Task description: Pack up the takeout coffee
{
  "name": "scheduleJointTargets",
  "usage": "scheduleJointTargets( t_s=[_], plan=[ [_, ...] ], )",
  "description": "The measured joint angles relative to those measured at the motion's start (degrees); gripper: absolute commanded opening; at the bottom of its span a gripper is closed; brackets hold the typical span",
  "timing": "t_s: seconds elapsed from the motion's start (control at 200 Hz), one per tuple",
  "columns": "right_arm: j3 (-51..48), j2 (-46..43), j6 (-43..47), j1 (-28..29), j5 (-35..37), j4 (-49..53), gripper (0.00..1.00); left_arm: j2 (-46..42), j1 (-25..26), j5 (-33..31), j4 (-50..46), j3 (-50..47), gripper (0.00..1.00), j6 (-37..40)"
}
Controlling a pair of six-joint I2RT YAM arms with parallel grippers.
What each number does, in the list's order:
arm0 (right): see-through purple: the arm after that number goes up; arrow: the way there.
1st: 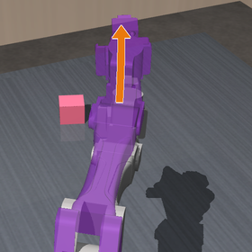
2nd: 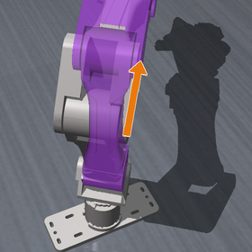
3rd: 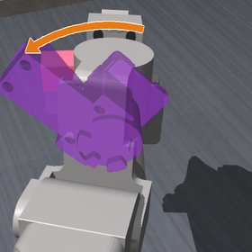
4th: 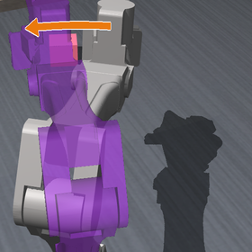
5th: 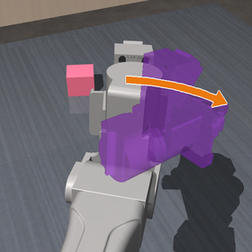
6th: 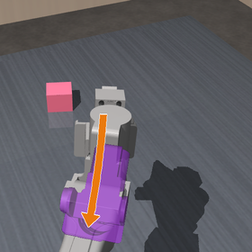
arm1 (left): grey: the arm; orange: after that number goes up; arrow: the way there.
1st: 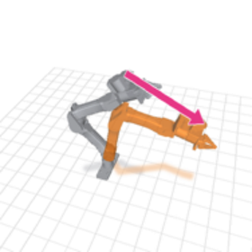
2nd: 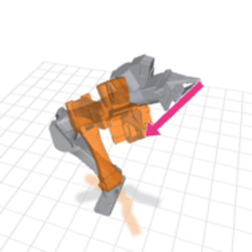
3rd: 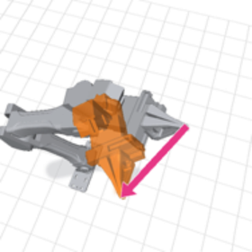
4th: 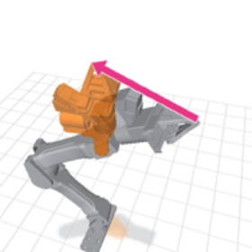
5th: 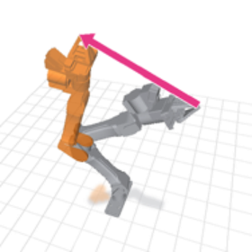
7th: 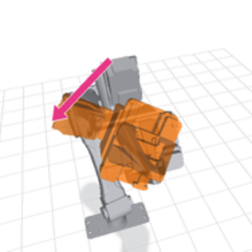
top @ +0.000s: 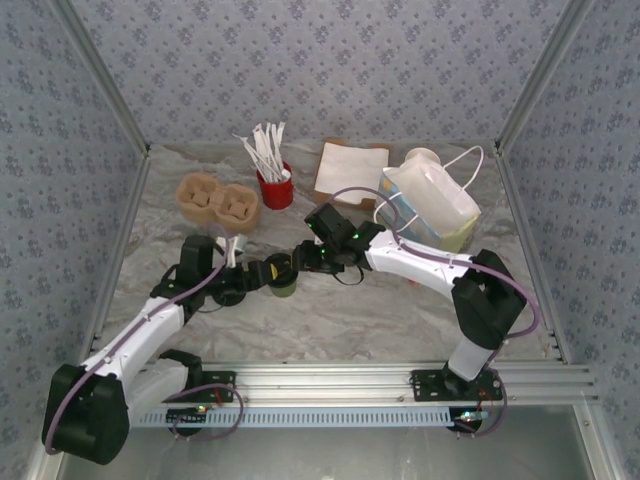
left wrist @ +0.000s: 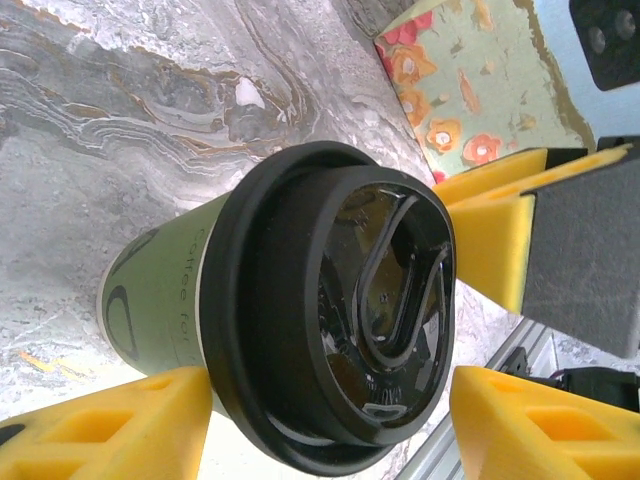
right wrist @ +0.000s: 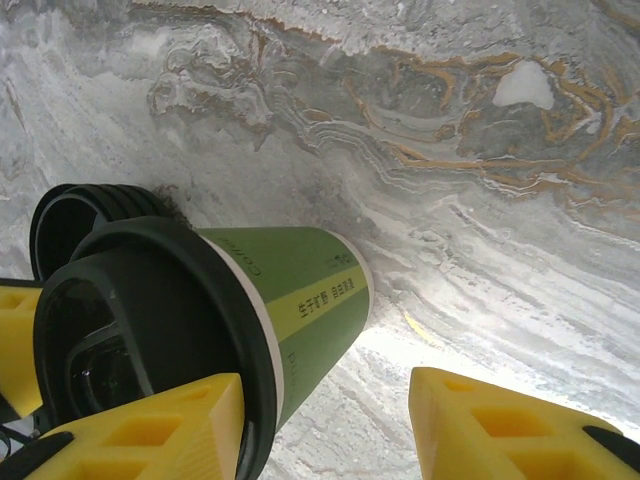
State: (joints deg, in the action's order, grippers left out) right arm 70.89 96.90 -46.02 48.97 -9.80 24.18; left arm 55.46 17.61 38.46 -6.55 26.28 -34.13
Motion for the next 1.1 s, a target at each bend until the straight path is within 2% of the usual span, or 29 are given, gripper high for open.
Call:
scheduleJointTargets(
  t_s=[0.26, 0.495, 1.099],
  plan=[
    [0.0, 0.0, 0.0, -0.3, 0.0, 0.1, 0.55, -3.0, 2.3, -1.1, 0.0, -1.9, 0.73, 1.3],
    [0.0, 0.0, 0.0, -0.3, 0.2, 0.3, 0.57, -2.7, 4.6, -3.1, 0.1, -2.4, 0.73, 2.1],
    [0.4, -0.2, 0.0, -0.2, 0.2, 0.5, 0.58, 0.4, 6.1, -5.3, 0.1, -2.4, 0.69, 4.6]
  ],
)
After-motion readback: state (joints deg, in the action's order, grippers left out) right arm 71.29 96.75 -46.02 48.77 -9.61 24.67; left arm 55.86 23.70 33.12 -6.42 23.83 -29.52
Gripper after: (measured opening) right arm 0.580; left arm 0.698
